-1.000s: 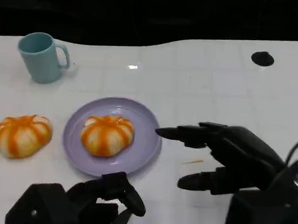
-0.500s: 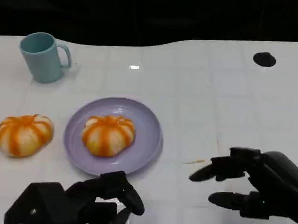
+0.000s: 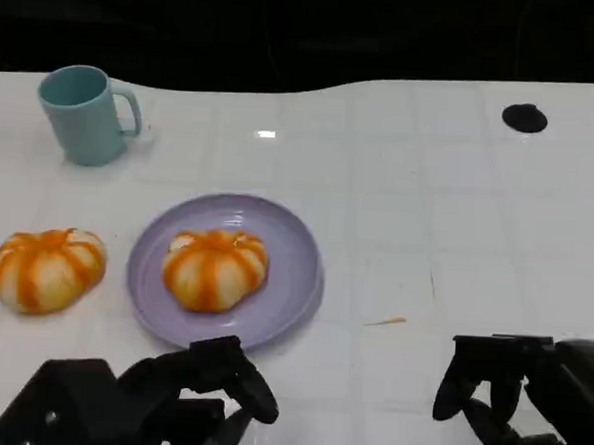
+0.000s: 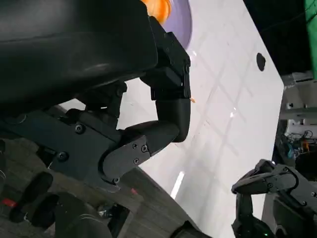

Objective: Grasp the bread from the table and place it into the plate.

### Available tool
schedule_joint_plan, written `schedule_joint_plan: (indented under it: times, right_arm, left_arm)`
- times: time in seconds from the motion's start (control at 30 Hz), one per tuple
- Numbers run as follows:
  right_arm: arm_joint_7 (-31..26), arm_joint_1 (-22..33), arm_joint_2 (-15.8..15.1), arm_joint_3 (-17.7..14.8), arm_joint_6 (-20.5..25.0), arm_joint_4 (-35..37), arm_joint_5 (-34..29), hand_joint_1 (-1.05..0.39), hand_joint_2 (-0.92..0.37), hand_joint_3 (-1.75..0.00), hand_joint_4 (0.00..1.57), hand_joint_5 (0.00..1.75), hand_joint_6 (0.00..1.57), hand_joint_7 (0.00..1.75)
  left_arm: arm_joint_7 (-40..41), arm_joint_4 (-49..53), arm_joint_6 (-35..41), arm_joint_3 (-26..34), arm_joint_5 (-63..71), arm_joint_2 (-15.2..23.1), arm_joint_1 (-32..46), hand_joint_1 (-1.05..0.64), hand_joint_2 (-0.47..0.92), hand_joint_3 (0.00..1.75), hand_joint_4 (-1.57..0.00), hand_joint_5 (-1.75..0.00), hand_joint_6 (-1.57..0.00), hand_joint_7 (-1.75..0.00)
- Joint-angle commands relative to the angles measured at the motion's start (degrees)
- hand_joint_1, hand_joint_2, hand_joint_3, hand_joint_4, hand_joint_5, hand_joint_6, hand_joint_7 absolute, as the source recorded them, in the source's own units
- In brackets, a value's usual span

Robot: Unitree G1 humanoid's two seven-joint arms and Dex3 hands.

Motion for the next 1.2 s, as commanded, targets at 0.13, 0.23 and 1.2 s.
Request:
schedule_joint_plan:
  times: [0.13,0.23,1.2]
  right_arm:
    - [-5.1,1.2,1.5,0.2,-1.1,3.0,-3.4,-0.05,-0.26,-1.43,0.86,1.74,0.82,1.42]
    - [-6.3,1.2,1.8,0.4,-1.1,3.6,-4.7,-0.06,-0.25,-1.43,0.87,1.73,0.82,1.42]
    - [-8.4,1.3,2.3,1.8,-1.1,4.7,-6.6,-0.02,-0.2,-1.38,0.92,1.68,0.88,1.27]
  left_arm:
    - [-1.4,1.0,-2.9,1.3,-0.7,1.6,1.6,-0.38,0.73,0.85,-0.71,-1.75,-0.6,-1.56]
    - [-1.3,1.1,-3.3,1.3,-0.4,2.0,1.9,-0.38,0.74,0.84,-0.71,-1.75,-0.6,-1.56]
    - [-1.4,2.9,-5.7,1.8,-0.2,2.6,2.9,-0.36,0.82,0.7,-0.69,-1.75,-0.59,-1.54]
